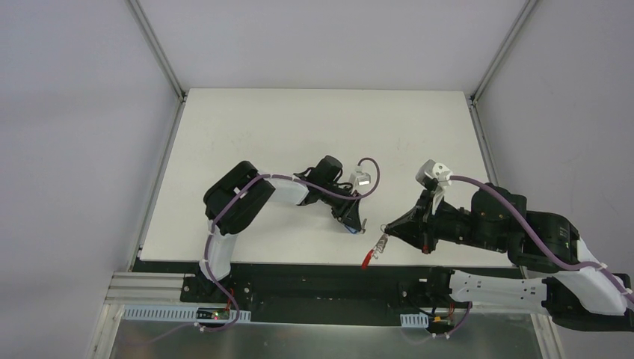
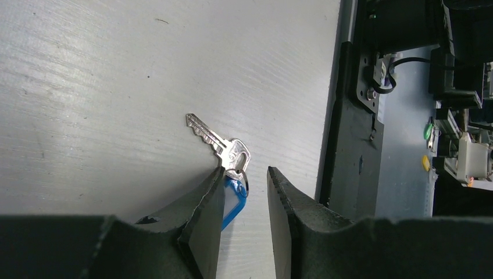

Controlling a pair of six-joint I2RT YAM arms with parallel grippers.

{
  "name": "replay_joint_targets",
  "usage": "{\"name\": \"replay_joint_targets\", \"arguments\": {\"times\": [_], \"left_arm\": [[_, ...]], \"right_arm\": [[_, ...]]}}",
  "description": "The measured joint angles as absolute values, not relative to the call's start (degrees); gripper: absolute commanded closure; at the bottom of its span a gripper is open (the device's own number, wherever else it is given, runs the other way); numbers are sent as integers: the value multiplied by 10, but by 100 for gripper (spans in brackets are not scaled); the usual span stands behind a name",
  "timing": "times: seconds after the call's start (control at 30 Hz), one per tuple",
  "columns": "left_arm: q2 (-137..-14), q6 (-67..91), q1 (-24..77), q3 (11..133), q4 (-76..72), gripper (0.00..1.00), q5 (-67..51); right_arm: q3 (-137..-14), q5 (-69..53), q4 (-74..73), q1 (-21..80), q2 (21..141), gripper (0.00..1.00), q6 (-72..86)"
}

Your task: Put the keys on the keyring

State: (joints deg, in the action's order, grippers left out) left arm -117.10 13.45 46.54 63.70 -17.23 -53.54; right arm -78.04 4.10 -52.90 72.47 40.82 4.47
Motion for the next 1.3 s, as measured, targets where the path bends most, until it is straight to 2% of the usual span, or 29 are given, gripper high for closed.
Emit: {"name": "replay_joint_targets", "arguments": {"times": [0.47, 0.63, 0.83, 1.13, 1.3], "left_arm": [[-1144, 122, 470, 615, -155, 74, -498], [-1143, 116, 476, 615, -148, 81, -489], [-1143, 109, 477, 615, -138, 100, -487], [-1139, 109, 479, 615, -132, 100, -473], [-1093, 105, 484, 613, -110, 100, -440]], "right_arm": [[-780, 36, -527, 725, 416, 100, 45], [-780, 35, -525, 725, 416, 100, 45], [-780, 31, -525, 725, 416, 100, 51], [-776, 30, -523, 725, 408, 100, 56], [-768, 33, -523, 725, 397, 100, 56]]}}
